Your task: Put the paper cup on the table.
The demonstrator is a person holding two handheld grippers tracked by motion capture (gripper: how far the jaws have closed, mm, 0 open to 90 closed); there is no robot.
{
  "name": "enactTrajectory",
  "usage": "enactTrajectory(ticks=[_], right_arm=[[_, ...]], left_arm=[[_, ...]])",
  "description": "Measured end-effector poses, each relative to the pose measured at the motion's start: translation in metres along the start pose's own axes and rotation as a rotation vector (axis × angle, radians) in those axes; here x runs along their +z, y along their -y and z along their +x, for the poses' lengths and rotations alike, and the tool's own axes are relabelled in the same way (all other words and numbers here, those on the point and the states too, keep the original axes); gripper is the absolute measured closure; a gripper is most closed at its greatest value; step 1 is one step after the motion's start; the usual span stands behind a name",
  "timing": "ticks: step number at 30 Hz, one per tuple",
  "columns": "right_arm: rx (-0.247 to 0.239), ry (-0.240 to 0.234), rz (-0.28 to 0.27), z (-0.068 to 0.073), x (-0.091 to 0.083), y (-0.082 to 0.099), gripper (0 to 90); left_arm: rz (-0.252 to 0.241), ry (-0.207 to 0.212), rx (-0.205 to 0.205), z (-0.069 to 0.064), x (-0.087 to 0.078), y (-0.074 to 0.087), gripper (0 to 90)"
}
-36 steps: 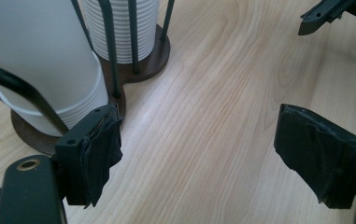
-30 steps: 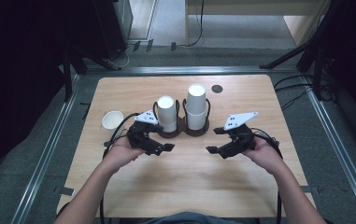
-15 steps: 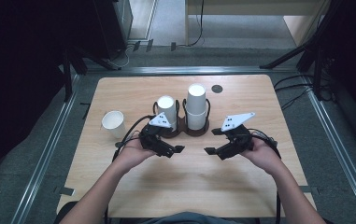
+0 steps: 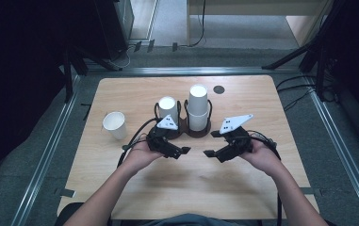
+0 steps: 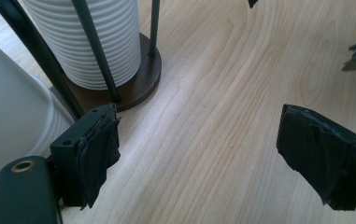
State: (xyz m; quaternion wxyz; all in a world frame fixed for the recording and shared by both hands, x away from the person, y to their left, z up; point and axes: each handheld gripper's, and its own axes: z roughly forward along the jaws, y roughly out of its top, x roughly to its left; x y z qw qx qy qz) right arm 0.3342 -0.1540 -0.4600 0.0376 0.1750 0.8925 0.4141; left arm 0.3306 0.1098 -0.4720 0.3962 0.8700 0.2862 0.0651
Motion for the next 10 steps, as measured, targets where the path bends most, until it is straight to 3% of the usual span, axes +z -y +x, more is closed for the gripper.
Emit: enactTrajectory(ticks=[10], right_arm=[[-0.002,0.001,-0.001,-0.0009,-0.0001,0.0007,22.3]], left_arm=[[0.012,0.000,0.011,0.0015,0.0019,0.0013,13.3]])
